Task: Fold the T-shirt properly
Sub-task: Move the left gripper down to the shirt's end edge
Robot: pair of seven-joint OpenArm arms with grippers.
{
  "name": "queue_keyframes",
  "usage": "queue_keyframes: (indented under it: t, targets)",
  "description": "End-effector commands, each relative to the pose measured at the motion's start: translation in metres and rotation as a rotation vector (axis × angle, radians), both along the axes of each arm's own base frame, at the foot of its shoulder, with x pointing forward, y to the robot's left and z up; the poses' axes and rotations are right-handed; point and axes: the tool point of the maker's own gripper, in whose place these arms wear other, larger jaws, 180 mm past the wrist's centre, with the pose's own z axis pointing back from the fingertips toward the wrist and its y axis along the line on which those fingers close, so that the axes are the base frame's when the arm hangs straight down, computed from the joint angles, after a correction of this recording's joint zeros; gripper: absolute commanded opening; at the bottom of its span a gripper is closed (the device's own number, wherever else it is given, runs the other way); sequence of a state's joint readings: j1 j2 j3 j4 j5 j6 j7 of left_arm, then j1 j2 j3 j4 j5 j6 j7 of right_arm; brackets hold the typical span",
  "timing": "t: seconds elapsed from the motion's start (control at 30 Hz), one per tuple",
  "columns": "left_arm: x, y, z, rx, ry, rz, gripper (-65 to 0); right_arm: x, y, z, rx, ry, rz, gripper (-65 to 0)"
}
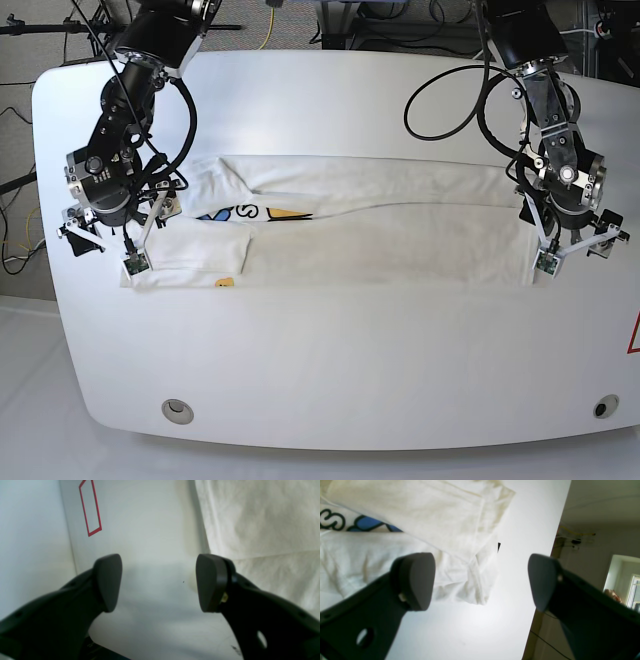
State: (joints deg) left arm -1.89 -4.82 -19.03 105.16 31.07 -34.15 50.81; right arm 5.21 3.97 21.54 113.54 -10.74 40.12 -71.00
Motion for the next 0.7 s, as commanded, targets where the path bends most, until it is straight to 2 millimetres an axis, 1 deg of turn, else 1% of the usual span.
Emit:
queue_keyframes:
  t: [0.0,0.27,0.47,0.67]
  targets:
    - [0.0042,0.0116,-0.0076,-0.031,-0.01,0.012,-21.0,0.0102,-0.0028,0.0093,-0.008,-0.041,0.008,-11.3]
    - [0.0018,0.0137,-0.0091,-0.042,-0.013,0.016,-20.8,0.0102,-0.0022,0.006,-0.006,-0.032,0.01,-10.9]
    - [-0.0005,0.0151,-0.0026,-0.038,-0.016,0.006,-19.3,0.0093,-0.0033,0.008,-0.011,-0.034,0.003,-10.4]
    - [0.0004,0.0076,-0.0006,-0.056,-0.019,-0.027,-17.2,0.0103,-0.0031,0.0088,-0.012,-0.038,0.005,-10.6]
